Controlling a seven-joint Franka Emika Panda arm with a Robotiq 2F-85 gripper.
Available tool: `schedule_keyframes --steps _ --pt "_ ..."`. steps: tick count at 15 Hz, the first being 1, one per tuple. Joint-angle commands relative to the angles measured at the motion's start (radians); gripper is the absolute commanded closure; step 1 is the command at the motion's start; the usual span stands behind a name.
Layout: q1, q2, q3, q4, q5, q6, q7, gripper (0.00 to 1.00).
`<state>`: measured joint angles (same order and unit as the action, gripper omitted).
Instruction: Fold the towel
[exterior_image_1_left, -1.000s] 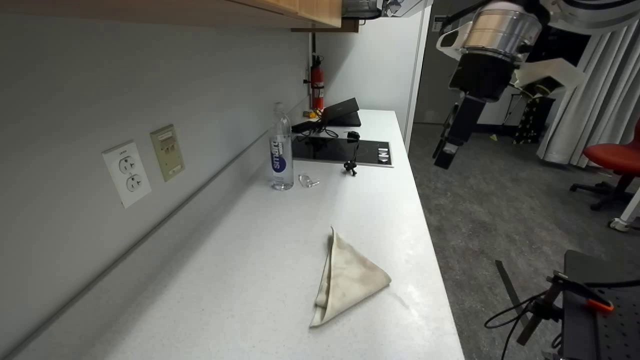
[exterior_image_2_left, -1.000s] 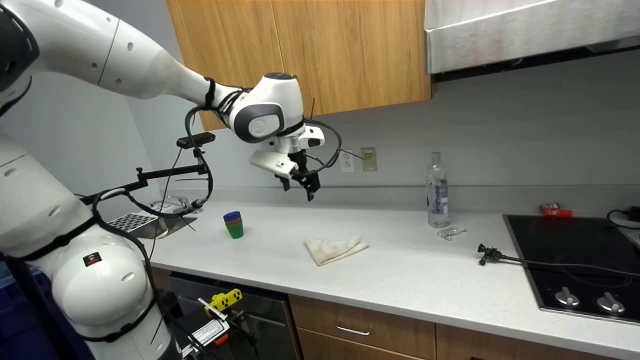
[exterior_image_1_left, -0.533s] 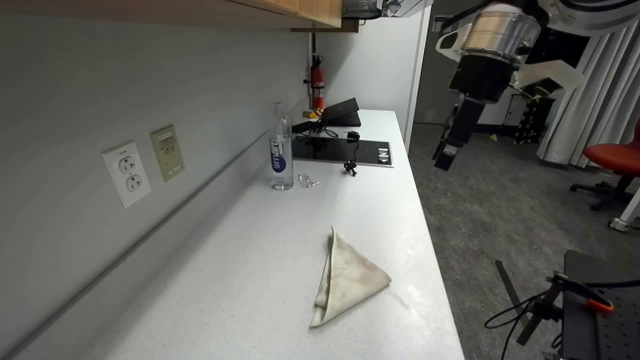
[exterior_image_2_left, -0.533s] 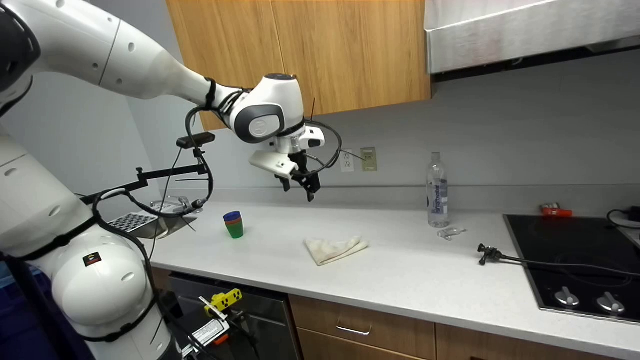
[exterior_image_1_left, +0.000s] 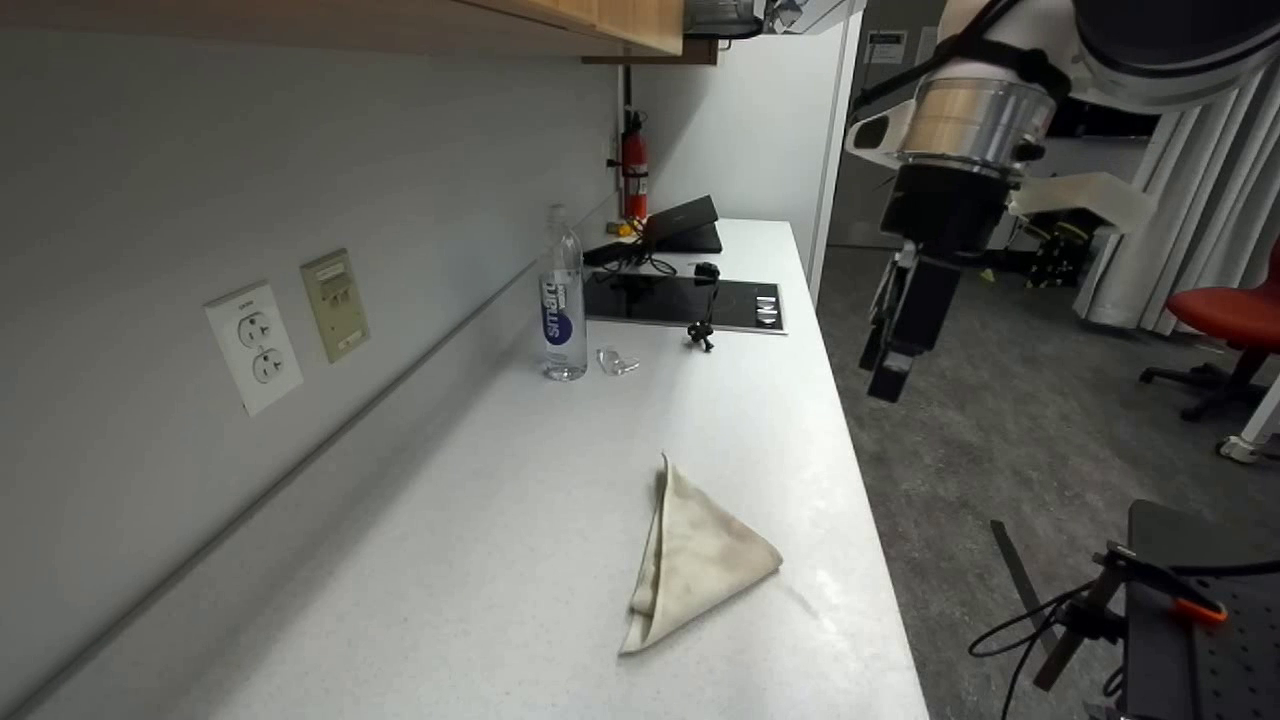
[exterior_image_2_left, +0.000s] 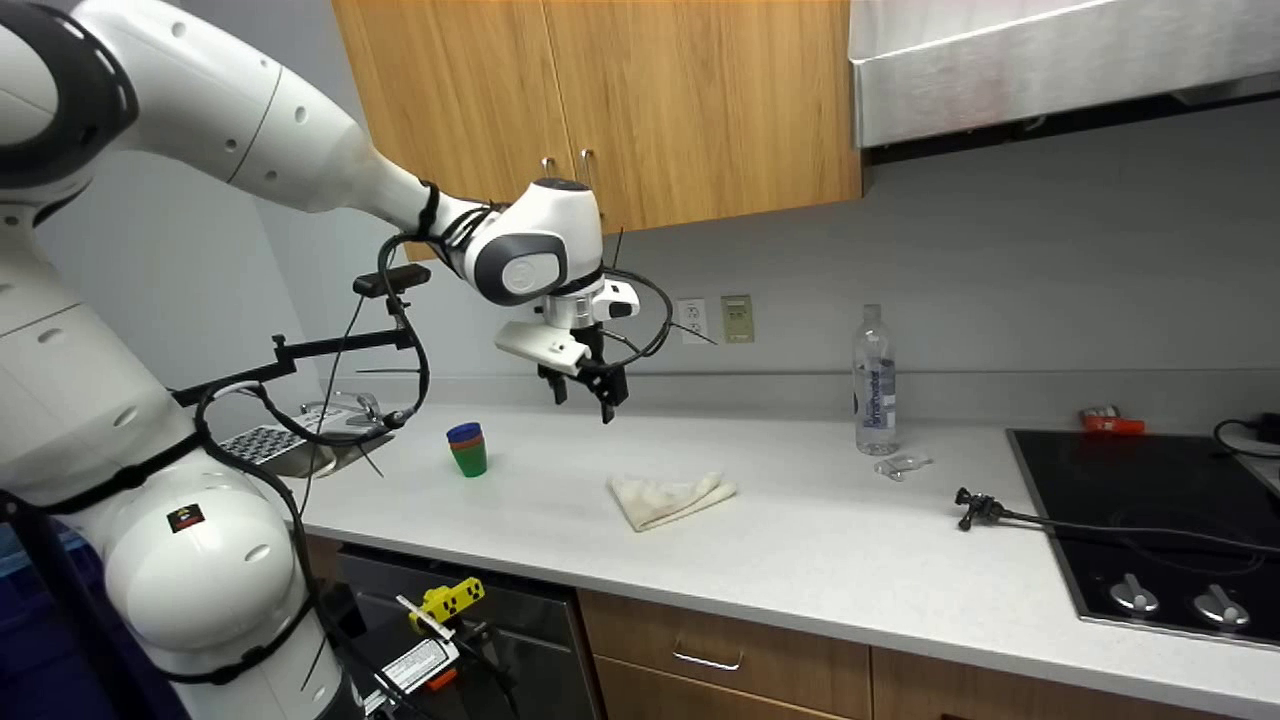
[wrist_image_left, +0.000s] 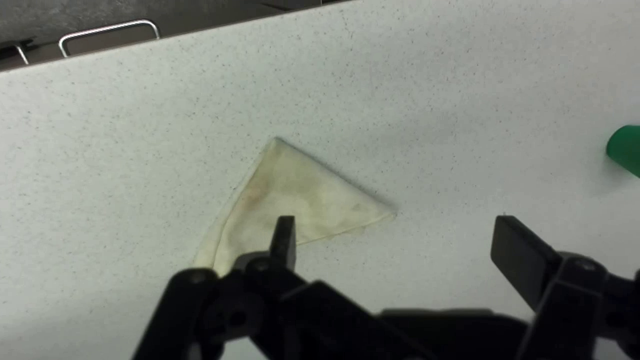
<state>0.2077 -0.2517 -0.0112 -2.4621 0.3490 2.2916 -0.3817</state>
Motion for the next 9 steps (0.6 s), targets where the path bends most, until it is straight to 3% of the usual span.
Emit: schedule_keyframes --steps 1,9 --pt "0.015 0.071 0.036 0.031 0.0 -0.011 -0.068 0.0" --pt "0.048 0.237 0.157 0.103 -0.028 -0.011 -0.185 0.0"
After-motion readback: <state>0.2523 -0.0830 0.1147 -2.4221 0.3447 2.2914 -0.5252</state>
